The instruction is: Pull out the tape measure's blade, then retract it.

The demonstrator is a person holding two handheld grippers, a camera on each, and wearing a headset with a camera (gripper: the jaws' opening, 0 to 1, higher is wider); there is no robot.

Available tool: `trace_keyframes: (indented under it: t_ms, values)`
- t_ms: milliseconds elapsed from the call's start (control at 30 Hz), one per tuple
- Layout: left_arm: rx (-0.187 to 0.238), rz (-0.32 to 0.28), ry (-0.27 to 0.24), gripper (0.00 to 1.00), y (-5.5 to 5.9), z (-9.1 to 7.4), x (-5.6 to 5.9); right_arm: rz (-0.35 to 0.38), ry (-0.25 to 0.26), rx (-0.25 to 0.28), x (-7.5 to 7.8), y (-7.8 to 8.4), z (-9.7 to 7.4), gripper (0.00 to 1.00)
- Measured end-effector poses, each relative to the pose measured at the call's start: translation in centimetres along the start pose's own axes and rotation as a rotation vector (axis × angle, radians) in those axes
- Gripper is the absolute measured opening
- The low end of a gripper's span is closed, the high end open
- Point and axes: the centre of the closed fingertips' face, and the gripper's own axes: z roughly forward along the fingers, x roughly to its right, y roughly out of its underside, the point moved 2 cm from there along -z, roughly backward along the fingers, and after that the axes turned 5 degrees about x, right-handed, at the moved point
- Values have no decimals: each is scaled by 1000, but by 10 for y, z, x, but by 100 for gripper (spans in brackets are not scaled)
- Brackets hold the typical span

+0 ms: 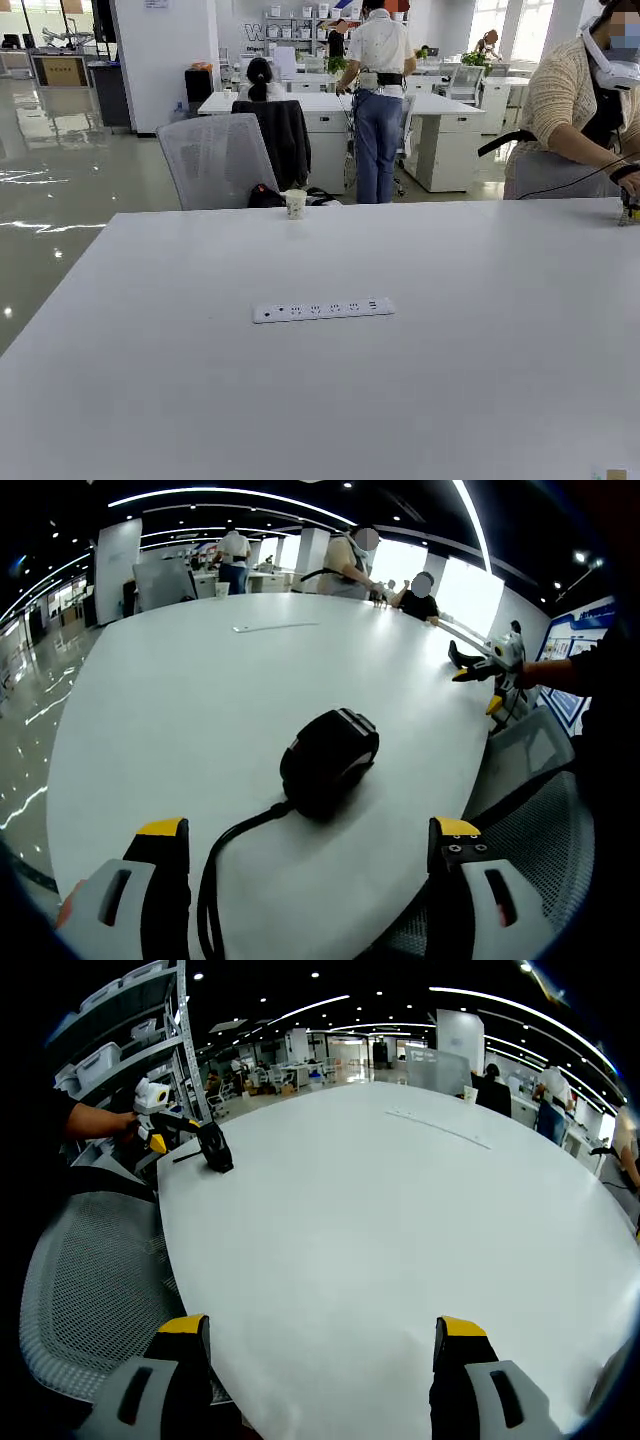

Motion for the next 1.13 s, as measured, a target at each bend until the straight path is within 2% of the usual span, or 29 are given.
trace_keyframes:
  t_ms: [133, 267, 433, 500, 567, 667, 733, 800, 933, 1133]
  values:
    - [-3, -3, 9, 99, -1, -1, 1, 30, 1, 10, 4, -2, -4, 99]
    - [-6, -9, 16, 99, 0, -2, 0, 40, -6, 21, 7, -6, -10, 99]
    - [-14, -12, 27, 99, 2, -3, 1, 39, -2, 4, 12, -3, -12, 99]
    - [-14, 12, 6, 99, 2, -4, -2, 40, -3, 4, 11, -3, -13, 99]
    - [-19, -15, 26, 99, 3, -4, 1, 43, 0, 3, 13, -1, -12, 99]
    - [-33, -10, 34, 99, 6, -3, 5, 56, -2, 8, 11, -1, -10, 99]
    - [-29, 4, 37, 99, 6, -2, 8, 69, -4, 16, 10, -1, -8, 99]
    - [-38, -14, 51, 99, 9, 0, 6, 72, -6, 21, 6, -1, -6, 99]
    - [-43, 4, 45, 99, 11, -1, 4, 97, -34, 30, 0, -3, -6, 99]
    - [-32, 8, 41, 99, 7, -1, -1, 55, -6, 34, 10, -13, -13, 99]
